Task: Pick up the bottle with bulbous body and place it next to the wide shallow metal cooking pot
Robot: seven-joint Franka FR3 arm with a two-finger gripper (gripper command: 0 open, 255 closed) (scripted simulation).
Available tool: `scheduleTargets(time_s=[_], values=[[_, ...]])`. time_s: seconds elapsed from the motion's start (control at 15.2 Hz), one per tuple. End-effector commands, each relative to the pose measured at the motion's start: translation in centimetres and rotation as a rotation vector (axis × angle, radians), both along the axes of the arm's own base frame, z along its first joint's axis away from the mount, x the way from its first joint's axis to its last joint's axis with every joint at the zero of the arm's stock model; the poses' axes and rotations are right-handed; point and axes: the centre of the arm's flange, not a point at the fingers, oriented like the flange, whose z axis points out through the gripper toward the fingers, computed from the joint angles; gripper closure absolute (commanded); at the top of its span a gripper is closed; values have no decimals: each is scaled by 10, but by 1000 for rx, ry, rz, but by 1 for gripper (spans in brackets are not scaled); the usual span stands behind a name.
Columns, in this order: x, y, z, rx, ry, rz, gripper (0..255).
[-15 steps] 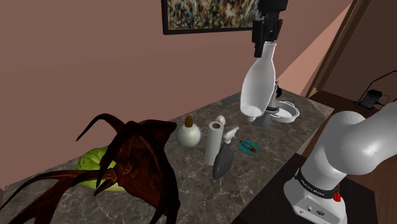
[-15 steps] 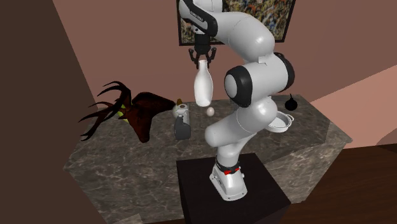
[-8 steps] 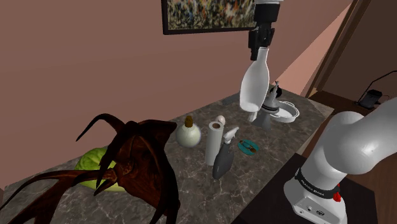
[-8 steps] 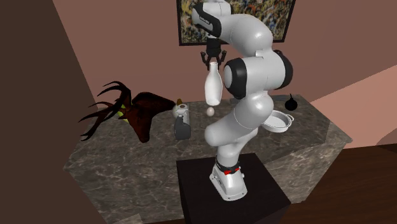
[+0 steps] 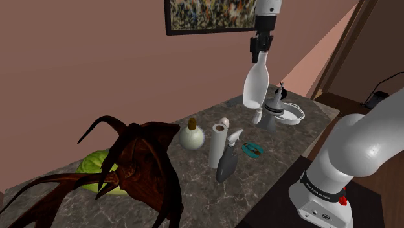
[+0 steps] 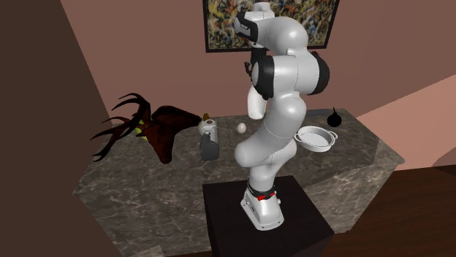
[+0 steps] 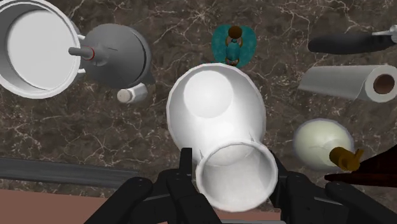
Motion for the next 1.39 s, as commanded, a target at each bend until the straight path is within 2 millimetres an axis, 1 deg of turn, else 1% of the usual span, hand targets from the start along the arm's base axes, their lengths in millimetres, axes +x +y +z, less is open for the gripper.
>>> scheduleTargets(time_s=[0.0, 0.99, 1.06, 1.32], values=[[10, -22, -8, -1, -1, 1, 255], [92, -190, -73, -1, -1, 1, 255], [101, -207, -80, -1, -1, 1, 255], [101, -207, -101, -1, -1, 1, 255]])
